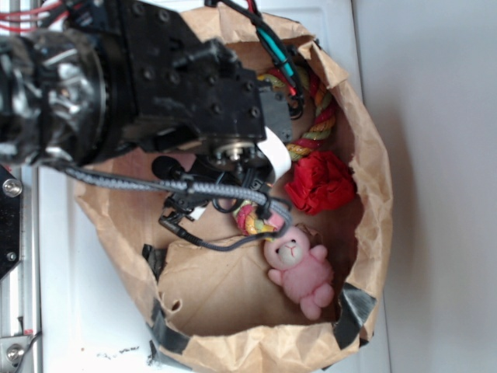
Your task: Grab the rock.
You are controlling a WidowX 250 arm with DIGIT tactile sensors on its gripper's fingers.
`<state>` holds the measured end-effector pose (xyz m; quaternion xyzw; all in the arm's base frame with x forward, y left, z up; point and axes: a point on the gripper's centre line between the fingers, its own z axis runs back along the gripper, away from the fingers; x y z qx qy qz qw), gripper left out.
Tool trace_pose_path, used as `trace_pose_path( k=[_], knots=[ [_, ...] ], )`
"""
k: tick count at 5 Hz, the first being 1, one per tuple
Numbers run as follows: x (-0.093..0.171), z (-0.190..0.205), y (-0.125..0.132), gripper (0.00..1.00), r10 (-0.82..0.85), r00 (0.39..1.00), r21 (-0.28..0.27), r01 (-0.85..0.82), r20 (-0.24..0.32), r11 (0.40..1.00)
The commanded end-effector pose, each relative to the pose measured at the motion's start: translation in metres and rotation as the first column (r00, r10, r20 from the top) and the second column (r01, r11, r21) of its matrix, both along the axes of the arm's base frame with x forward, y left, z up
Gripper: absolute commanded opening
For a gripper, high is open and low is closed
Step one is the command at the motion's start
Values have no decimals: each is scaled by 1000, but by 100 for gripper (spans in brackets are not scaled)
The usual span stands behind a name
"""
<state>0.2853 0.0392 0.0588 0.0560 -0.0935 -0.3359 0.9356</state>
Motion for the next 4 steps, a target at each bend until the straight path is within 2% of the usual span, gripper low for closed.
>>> trace_pose_path(
  k=[1, 2, 4],
  knots=[
    [9, -1, -11, 100, -5, 998, -14, 6, 59, 1000],
    [16, -5, -13, 100, 12, 998, 0, -12, 61, 1000],
    [26, -23, -6, 100, 33, 994, 67, -40, 103, 997]
  ],
)
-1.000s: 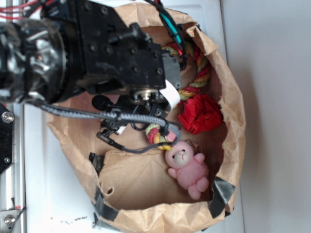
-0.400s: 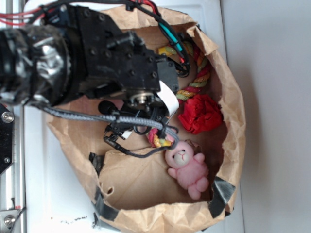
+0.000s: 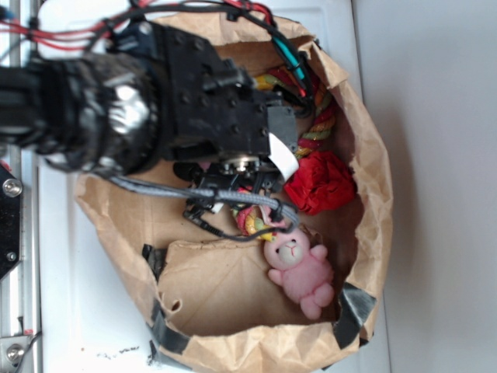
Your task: Grab the rock.
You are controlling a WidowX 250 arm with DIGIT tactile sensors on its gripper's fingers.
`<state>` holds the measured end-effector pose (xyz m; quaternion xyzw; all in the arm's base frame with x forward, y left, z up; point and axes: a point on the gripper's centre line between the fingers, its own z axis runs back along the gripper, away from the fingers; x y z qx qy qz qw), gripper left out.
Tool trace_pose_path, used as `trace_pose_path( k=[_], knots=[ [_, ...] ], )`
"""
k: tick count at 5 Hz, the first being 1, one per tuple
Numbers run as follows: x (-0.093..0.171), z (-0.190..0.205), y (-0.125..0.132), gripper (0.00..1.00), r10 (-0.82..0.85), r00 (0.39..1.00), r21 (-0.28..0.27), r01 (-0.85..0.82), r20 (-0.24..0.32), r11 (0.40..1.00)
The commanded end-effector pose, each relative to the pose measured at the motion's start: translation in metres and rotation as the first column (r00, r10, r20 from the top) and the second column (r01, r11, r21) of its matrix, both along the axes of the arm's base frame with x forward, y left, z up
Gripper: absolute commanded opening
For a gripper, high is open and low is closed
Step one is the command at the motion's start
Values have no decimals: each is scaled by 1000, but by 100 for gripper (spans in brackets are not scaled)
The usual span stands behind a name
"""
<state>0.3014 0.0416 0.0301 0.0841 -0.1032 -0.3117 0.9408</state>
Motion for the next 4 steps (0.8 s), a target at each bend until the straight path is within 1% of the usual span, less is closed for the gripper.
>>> trace_pose_path(
  k=[1, 2, 3, 4],
  knots=[
    [14, 4, -7, 100, -12, 998, 38, 9, 65, 999],
    [16, 3, -6, 100, -12, 997, 45, 9, 76, 999],
    [14, 4, -7, 0, 1, 997, 36, -4, 82, 999],
    [9, 11, -6, 0, 1, 996, 22, -3, 95, 1000]
  ],
)
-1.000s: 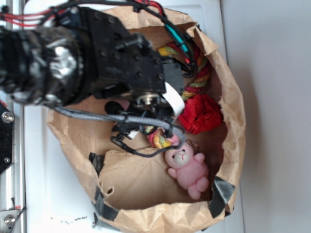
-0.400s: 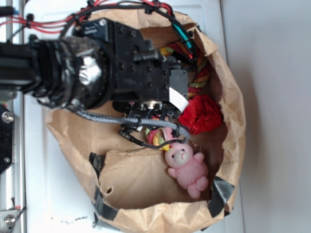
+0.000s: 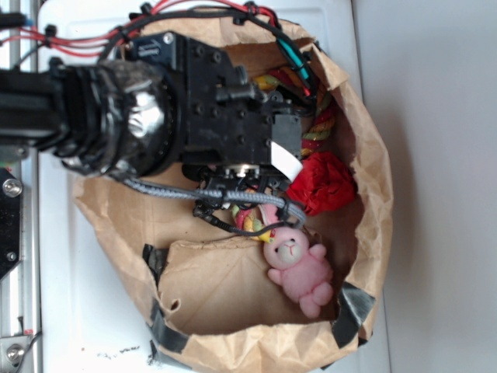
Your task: Grab the rock.
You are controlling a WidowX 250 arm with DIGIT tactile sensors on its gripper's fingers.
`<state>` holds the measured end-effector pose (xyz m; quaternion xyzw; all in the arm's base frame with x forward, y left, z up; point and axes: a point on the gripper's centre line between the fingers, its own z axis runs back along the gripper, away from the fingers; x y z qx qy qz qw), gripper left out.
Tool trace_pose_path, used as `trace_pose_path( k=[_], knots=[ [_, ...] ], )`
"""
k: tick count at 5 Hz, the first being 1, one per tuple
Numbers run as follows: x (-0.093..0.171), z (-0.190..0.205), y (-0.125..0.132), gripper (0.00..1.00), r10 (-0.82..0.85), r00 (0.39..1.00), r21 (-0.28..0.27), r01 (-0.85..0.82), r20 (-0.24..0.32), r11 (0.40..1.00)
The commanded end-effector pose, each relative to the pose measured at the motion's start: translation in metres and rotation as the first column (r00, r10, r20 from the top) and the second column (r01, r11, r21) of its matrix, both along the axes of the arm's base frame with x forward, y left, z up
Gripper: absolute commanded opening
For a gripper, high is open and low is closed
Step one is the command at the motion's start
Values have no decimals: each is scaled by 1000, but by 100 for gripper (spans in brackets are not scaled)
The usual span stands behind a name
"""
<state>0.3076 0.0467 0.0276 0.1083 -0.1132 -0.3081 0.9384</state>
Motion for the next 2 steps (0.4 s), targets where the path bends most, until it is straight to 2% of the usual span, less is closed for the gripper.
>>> trace_pose_path(
  k=[1, 2],
  knots=[
    [-5, 32, -7, 0, 27, 998, -38, -24, 62, 999],
    [-14, 59, -5, 0, 129, 987, -68, -123, 93, 990]
  ],
)
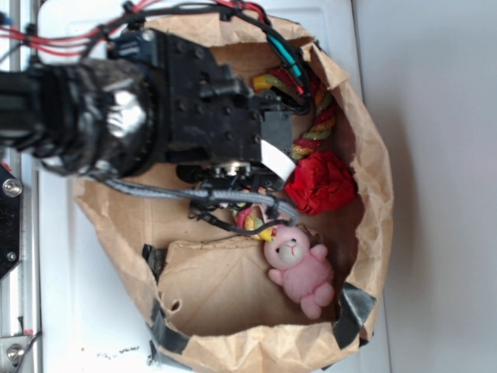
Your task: Grab the rock.
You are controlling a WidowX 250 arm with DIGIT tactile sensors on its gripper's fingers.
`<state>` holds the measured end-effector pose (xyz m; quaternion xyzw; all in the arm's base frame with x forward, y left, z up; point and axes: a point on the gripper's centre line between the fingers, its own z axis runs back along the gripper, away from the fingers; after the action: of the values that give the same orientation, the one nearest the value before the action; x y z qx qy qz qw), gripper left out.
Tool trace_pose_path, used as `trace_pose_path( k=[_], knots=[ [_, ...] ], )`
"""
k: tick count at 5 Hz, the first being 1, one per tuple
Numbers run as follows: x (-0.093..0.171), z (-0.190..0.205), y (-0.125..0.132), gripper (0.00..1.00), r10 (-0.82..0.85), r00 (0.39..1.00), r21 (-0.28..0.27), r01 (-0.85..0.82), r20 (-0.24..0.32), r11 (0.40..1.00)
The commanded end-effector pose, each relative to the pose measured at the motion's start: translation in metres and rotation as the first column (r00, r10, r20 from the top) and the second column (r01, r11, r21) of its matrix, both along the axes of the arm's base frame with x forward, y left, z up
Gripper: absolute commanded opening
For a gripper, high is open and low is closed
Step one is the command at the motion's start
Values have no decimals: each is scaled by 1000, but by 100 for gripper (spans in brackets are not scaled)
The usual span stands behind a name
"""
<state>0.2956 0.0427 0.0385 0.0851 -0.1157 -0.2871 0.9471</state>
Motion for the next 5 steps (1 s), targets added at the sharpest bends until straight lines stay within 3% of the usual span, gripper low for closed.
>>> trace_pose_path(
  k=[1, 3, 5],
  knots=[
    [-7, 77, -1, 0, 259, 964, -63, -254, 69, 965],
    [-15, 129, -8, 0, 543, 840, -83, -543, -22, 836],
    [-22, 162, -11, 0, 532, 843, -138, -537, -72, 832]
  ],
)
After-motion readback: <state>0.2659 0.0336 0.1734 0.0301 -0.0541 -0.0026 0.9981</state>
